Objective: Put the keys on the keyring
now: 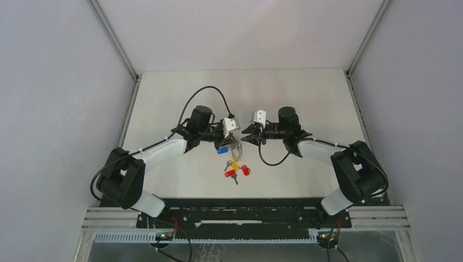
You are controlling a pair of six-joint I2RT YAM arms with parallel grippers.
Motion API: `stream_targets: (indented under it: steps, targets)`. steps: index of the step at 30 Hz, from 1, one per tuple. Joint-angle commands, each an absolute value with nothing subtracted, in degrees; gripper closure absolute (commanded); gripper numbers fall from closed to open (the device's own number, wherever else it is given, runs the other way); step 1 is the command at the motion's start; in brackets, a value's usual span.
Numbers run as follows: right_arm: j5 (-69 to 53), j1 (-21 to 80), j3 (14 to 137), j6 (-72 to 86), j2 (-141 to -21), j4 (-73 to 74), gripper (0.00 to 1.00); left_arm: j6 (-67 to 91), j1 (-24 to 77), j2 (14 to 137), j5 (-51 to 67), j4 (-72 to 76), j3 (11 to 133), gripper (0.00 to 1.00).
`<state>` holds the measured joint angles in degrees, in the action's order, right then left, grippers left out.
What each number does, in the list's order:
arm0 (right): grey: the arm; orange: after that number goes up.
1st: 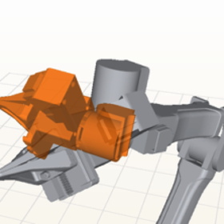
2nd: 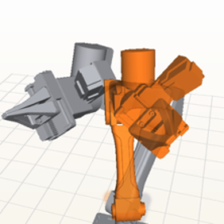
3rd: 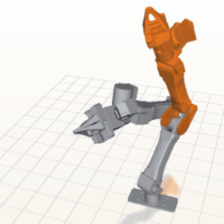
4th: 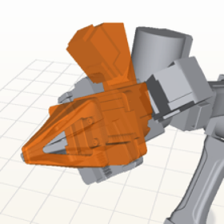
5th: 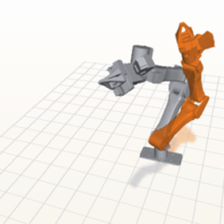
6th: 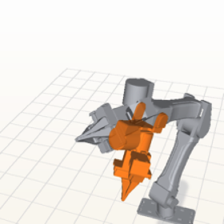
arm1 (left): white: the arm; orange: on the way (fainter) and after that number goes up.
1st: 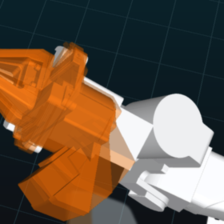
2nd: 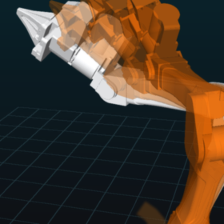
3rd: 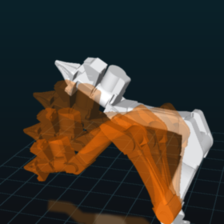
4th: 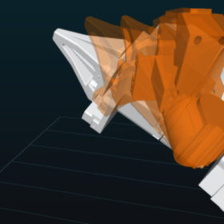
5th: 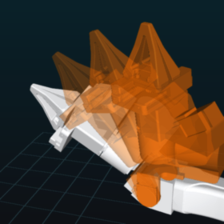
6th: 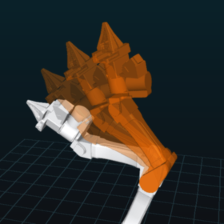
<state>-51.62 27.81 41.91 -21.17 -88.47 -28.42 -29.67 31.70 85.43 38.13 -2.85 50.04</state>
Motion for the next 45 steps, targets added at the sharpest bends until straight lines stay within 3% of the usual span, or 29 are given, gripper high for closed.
stream_targets:
  steps: [1,13,33,45]
  targets:
    - [-54.4,28.8,45.8,-26.7,-88.9,-24.1,0.67,-30.8,31.4,85.7,40.0,-5.6,55.6,1.00]
    - [-54.2,29.7,47.2,-27.6,-91.2,-24.9,0.76,-32.0,31.5,86.4,42.2,-10.6,58.8,1.00]
    - [-54.4,31.9,48.9,-32.2,-93.0,-20.1,0.79,-31.1,31.5,86.7,41.9,-11.1,60.1,1.00]
    - [-52.7,32.2,49.1,-33.5,-93.3,-18.7,1.00,-32.6,31.4,85.8,42.2,-12.3,60.3,1.00]
